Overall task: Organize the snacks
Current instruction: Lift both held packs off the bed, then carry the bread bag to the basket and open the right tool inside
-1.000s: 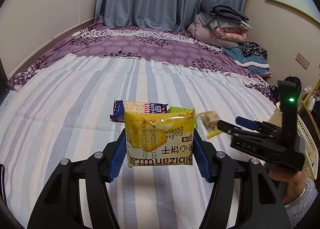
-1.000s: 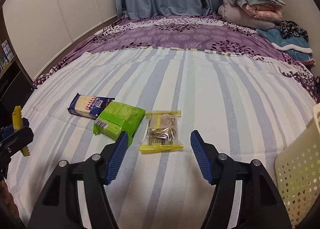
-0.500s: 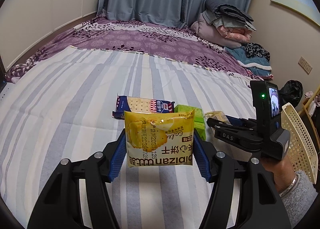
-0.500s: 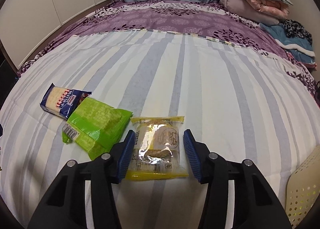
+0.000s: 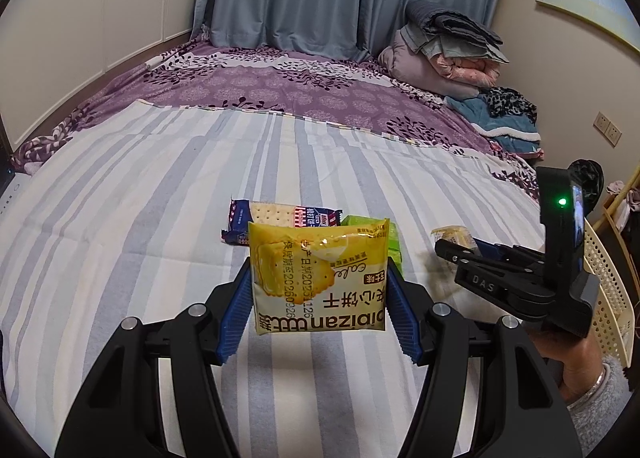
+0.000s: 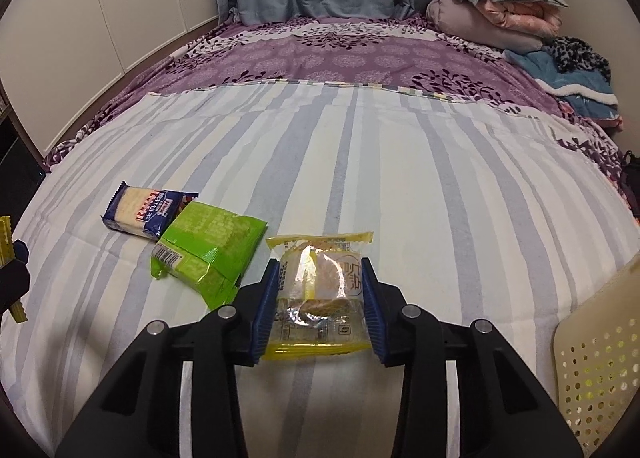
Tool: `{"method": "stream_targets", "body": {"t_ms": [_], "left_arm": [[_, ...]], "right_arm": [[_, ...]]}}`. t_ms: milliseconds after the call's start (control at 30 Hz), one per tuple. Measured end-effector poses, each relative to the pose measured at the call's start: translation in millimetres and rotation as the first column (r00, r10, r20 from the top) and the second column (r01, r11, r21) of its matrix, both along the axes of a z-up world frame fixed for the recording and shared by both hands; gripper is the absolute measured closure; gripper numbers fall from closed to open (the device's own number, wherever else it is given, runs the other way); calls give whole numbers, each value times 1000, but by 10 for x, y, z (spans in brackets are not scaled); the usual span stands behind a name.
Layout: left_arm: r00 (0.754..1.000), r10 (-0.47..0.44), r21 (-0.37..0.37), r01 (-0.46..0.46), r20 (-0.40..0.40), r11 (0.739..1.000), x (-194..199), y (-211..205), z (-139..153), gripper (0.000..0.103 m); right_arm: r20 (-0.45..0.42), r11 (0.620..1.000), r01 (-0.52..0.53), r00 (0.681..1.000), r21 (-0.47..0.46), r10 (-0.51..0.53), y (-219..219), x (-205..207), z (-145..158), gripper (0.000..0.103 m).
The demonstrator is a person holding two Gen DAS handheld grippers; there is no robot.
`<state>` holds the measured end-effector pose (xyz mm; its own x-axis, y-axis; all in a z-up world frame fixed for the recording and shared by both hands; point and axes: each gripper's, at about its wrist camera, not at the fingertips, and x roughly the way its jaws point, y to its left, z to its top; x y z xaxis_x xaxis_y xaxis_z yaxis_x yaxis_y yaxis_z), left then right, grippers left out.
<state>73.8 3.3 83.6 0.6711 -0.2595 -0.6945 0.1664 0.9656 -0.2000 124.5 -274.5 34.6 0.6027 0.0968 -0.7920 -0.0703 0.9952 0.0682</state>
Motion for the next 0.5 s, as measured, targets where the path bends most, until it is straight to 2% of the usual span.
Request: {"method": "stream_targets", "body": {"t_ms": [333,500], "left_arm": [[998,-27,22,26,48,999,-183,-160,234,40],[996,-43,33,41,74,999,-278,-245,361,40]], "right_arm": [[103,998,23,994,55,-29,-221,-348,422,64],[152,994,60,986,96,-75,-438,-594,614,64]]}}
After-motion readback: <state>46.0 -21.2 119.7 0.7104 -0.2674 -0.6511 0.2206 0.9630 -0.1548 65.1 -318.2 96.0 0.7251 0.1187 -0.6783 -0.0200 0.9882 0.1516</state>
